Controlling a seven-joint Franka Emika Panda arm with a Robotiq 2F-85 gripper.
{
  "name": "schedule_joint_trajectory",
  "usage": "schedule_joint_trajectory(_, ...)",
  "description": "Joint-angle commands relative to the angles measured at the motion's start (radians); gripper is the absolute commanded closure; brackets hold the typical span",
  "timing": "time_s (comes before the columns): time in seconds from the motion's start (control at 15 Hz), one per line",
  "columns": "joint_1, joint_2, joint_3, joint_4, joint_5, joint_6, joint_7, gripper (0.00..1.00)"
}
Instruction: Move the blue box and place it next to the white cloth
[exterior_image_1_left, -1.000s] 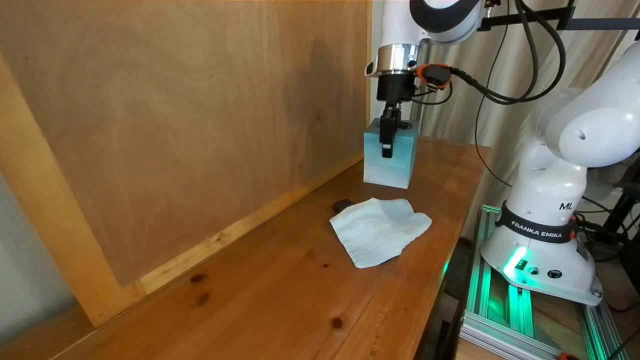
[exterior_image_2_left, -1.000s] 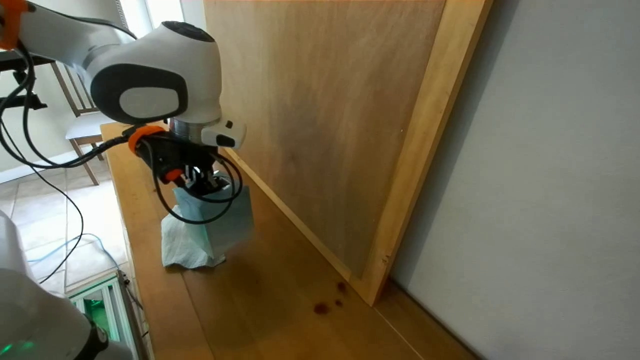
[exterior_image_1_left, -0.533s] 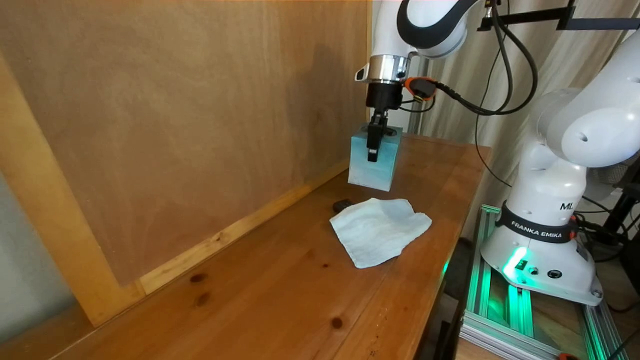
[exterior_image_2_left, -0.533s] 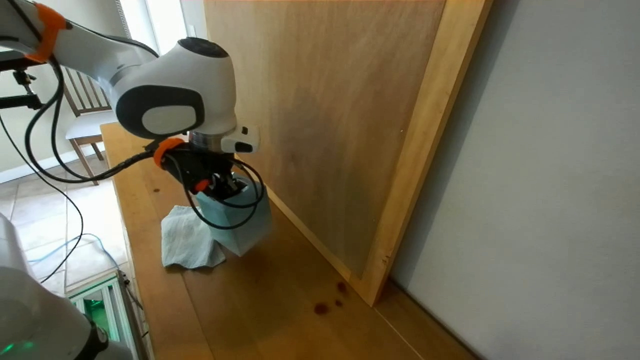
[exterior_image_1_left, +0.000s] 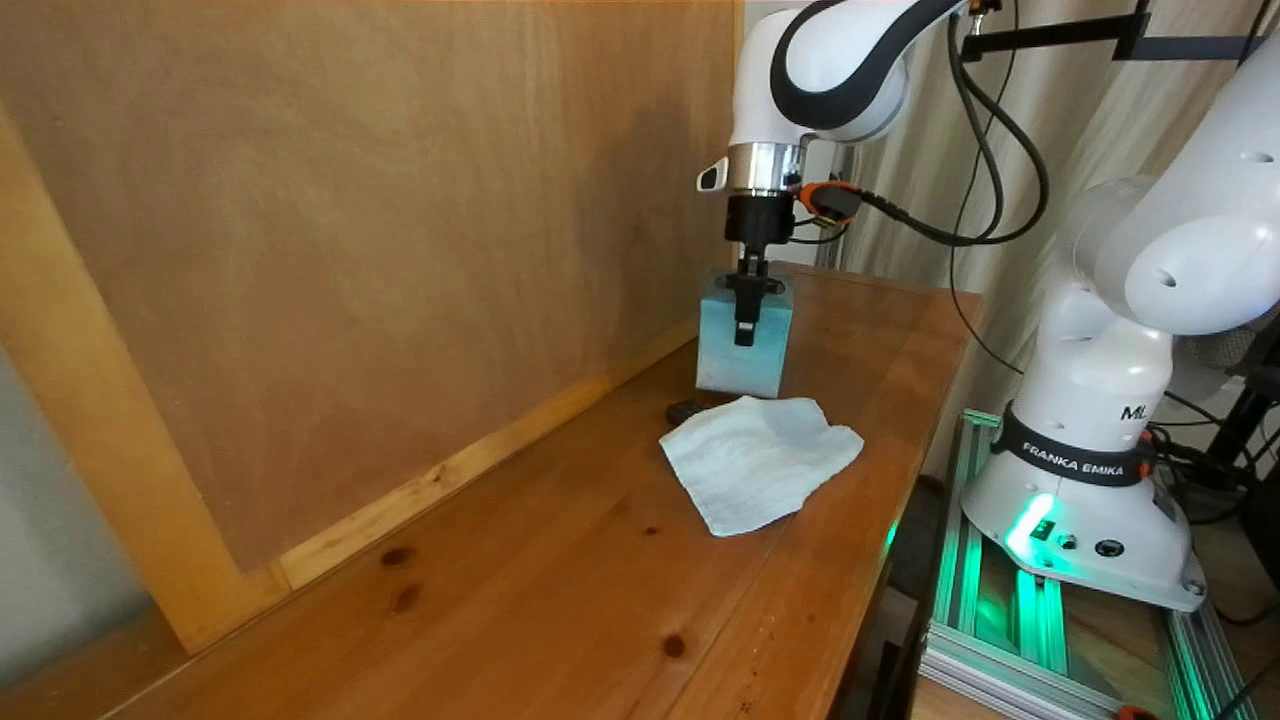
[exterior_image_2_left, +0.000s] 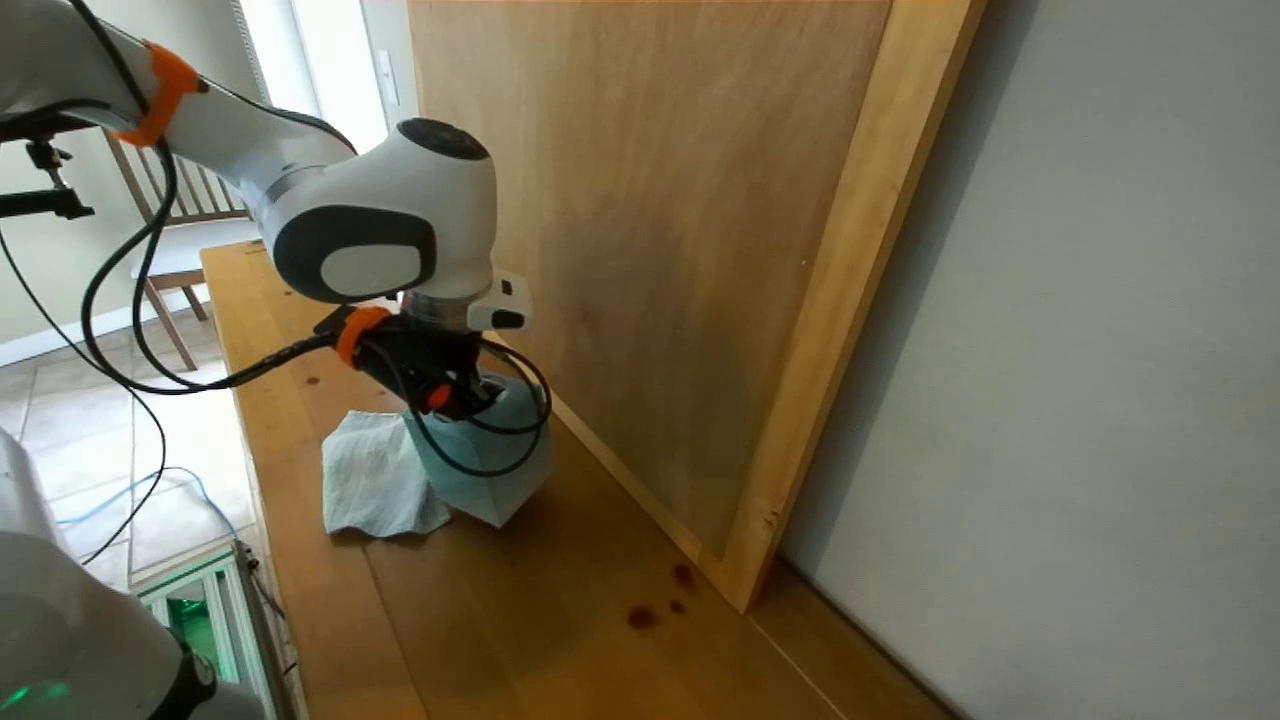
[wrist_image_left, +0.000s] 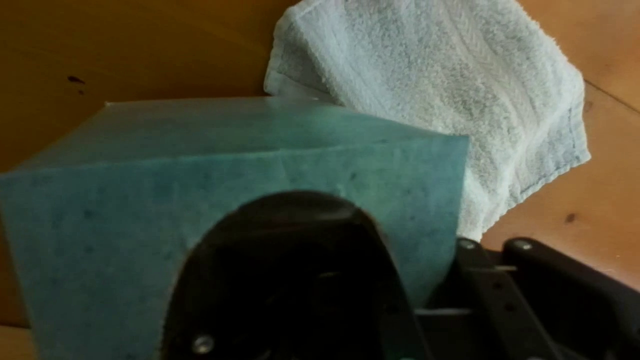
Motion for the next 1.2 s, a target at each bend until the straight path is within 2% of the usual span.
schedule_joint_trajectory(0.0, 0.008, 0.035, -0.011, 0.037, -0.016, -0.012, -0.034, 0.59)
schedule_joint_trajectory(0.53, -0.032, -0.015, 0.042, 0.048, -0.174, -0.038, 0.072, 0.04)
schedule_joint_trajectory(0.73, -0.049, -0.058, 0.066, 0.052, -0.239, -0.072, 0.159, 0.00)
schedule_joint_trajectory(0.87, -0.049, -0.105, 0.072, 0.065, -0.241, -0.164, 0.206, 0.00)
schedule_joint_trajectory(1.13, -0.097, -0.253, 0.068, 0.094, -0.248, -0.328, 0.336, 0.00)
